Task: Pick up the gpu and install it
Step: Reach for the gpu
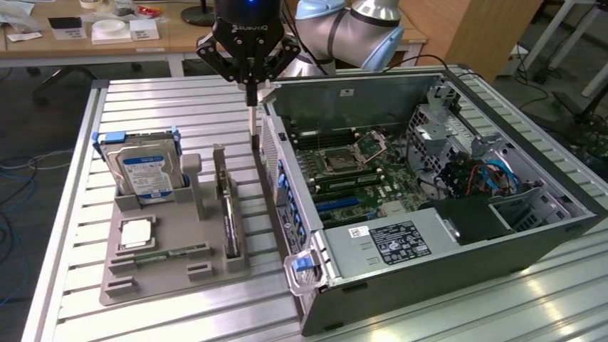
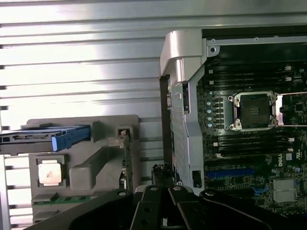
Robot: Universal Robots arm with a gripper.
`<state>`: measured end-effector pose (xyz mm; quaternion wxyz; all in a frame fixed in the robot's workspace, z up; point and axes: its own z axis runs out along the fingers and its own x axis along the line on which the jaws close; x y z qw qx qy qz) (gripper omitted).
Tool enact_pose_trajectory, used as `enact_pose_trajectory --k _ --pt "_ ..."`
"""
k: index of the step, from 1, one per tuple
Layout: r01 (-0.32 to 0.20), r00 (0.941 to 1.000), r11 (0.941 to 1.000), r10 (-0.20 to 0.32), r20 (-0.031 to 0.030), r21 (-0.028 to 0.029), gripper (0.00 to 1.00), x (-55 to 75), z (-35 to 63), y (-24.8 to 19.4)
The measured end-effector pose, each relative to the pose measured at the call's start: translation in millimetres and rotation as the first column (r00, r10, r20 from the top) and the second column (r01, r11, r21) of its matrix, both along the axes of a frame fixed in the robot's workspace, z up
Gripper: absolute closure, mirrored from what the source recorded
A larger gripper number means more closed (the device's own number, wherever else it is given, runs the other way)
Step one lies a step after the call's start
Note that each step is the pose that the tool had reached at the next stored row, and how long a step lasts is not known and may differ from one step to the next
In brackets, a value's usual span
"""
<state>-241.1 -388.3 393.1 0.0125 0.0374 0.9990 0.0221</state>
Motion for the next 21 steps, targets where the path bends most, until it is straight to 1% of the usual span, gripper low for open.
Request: enact_pose_trajectory --k 21 --pt "0.000 1.0000 1.0000 0.000 0.0000 0.0001 0.89 -12.0 0.0 0.0"
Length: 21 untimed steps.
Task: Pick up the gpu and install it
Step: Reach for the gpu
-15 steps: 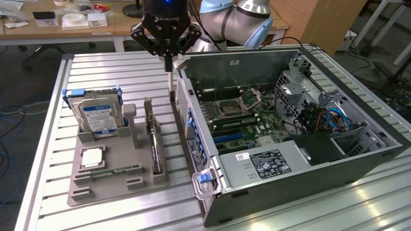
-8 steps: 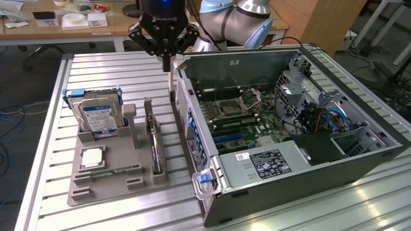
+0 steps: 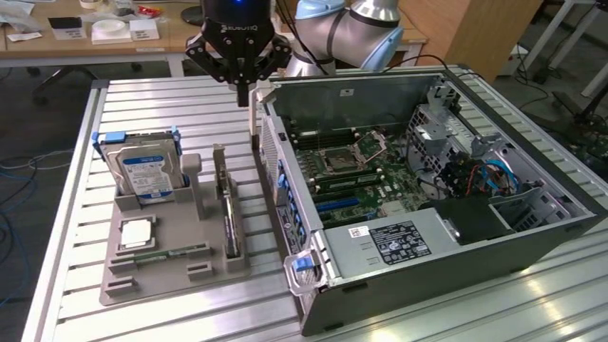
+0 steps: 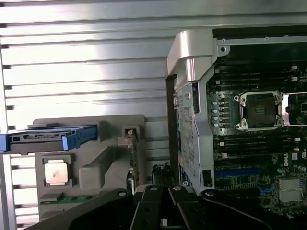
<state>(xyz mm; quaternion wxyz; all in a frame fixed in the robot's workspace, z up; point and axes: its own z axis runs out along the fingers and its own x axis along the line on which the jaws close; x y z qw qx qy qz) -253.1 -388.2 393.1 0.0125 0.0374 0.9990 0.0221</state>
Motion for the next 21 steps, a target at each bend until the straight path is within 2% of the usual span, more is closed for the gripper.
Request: enact_pose_trajectory --k 18,21 --pt "0.000 1.0000 1.0000 0.000 0.0000 0.0000 0.89 -5.1 0.0 0.0" --pt "0.000 1.0000 1.0000 0.000 0.0000 0.0000 0.89 -5.5 0.0 -1.4"
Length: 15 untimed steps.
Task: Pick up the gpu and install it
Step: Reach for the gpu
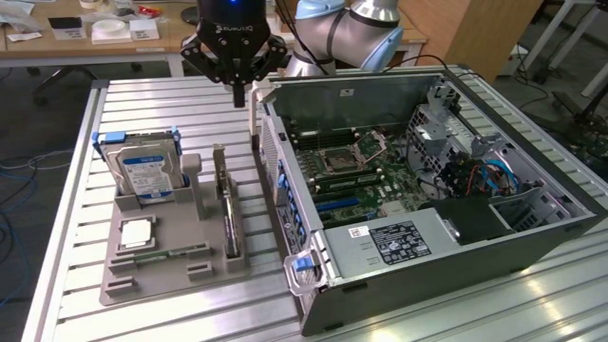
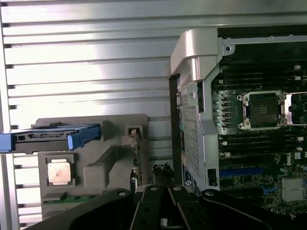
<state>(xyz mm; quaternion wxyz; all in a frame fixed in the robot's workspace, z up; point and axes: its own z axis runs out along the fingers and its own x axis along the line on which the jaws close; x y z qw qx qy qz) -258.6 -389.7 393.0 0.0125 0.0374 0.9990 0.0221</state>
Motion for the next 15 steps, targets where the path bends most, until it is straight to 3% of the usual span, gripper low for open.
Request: enact_pose_trajectory --k 3,7,15 --pt "0.000 1.0000 1.0000 0.000 -0.0001 0.0000 0.89 -0.5 0.0 -4.3" --pt "0.000 1.0000 1.0000 0.000 0.0000 0.0001 0.89 -1.9 0.0 -13.3" --pt "0.000 1.0000 1.0000 0.000 0.0000 0.0000 0.89 -4.8 0.0 -39.3"
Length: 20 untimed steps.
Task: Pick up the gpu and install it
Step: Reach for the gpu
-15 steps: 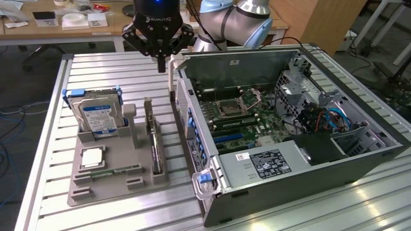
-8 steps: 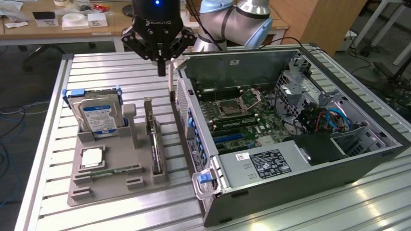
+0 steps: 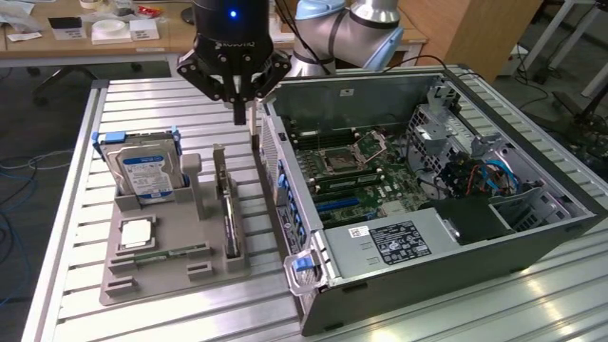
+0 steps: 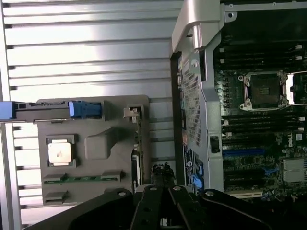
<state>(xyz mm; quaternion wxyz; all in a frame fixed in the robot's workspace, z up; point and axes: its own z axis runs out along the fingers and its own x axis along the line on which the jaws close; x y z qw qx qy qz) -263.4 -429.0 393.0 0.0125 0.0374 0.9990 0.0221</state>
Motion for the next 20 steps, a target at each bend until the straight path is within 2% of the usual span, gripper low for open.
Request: enact_pose_trajectory --k 4,9,11,20 --pt "0.000 1.0000 1.0000 0.000 0.0000 0.0001 0.89 -1.2 0.0 -11.6" --pt "0.000 1.0000 1.0000 0.000 0.0000 0.0000 0.89 -2.8 -0.1 -22.6" --pt "0.000 1.0000 1.0000 0.000 0.0000 -0.0001 0.89 -4.0 -0.4 -24.2" --pt "0.002 1.0000 1.0000 -0.002 0.0000 -0.0001 0.89 -20.7 -3.3 -24.3"
